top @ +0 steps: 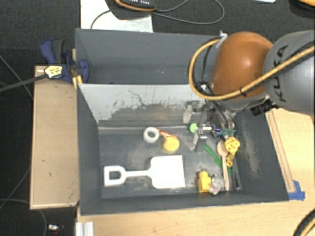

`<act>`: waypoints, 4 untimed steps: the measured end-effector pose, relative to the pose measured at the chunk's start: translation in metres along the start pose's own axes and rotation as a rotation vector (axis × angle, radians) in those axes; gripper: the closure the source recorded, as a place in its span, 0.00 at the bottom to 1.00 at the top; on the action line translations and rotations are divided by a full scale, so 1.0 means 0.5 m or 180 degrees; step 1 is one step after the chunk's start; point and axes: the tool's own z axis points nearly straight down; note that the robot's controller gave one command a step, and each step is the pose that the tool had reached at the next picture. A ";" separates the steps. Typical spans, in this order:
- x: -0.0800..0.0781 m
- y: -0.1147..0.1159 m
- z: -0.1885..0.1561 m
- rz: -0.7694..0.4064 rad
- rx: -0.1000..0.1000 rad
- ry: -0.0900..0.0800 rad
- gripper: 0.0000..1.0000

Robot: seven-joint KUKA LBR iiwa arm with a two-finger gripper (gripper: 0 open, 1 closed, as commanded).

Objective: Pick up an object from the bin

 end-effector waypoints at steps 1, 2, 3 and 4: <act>-0.003 0.000 -0.008 0.0004 -0.0001 -0.0024 0.00; 0.027 0.052 0.103 -0.0450 0.0001 -0.0032 0.00; 0.088 0.166 0.133 -0.1191 -0.0002 -0.0040 0.00; 0.137 0.212 0.176 -0.1465 0.0002 -0.0014 0.00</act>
Offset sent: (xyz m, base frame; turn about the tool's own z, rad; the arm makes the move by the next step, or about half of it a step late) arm -0.0387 0.0656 -0.1389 -0.3767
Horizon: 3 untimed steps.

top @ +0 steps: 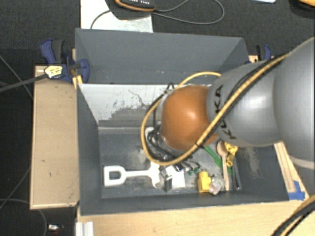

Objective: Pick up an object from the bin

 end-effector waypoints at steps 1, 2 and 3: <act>0.013 -0.059 0.107 -0.0172 0.0015 -0.0022 0.00; 0.015 -0.062 0.100 0.0012 0.0009 -0.0043 1.00; 0.017 -0.063 0.100 0.0053 0.0008 -0.0043 1.00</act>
Offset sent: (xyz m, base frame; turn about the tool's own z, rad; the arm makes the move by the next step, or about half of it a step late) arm 0.0055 -0.0326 -0.0511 0.0265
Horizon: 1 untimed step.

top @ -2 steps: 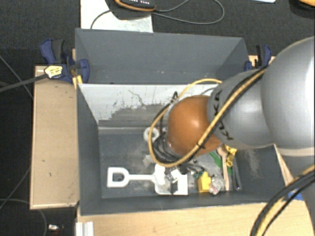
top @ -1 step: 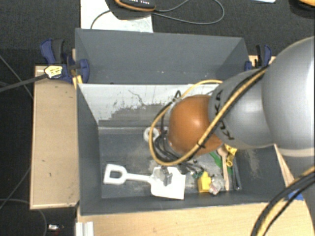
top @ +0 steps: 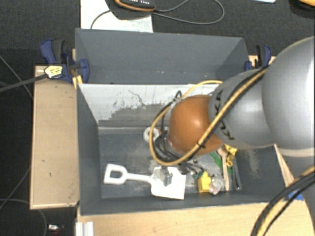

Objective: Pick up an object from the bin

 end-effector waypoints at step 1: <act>0.003 0.001 -0.039 0.0009 -0.0003 0.0010 1.00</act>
Offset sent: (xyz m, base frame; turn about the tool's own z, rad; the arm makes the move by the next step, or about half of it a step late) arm -0.0008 -0.0001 0.0145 0.0028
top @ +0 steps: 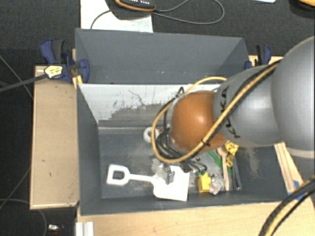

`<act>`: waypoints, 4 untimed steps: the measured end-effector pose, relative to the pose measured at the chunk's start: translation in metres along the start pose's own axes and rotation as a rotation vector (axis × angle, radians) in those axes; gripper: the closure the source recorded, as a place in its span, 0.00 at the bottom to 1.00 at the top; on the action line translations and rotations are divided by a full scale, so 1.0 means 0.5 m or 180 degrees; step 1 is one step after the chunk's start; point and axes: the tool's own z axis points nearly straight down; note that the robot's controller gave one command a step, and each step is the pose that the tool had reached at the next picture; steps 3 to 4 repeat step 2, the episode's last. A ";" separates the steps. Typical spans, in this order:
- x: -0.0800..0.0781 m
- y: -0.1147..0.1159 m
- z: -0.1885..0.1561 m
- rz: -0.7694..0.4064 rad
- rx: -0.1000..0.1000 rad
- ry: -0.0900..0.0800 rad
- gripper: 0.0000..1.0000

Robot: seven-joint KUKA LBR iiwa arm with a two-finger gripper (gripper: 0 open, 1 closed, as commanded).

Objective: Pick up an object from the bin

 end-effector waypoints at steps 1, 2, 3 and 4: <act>-0.003 0.000 -0.080 0.0012 0.0002 -0.0009 1.00; -0.005 -0.001 -0.132 0.0008 0.0005 -0.0018 1.00; -0.005 -0.001 -0.132 0.0008 0.0005 -0.0018 1.00; -0.005 -0.001 -0.132 0.0008 0.0005 -0.0018 1.00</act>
Offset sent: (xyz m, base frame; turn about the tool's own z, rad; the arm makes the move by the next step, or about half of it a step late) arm 0.0009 0.0006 0.0264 0.0024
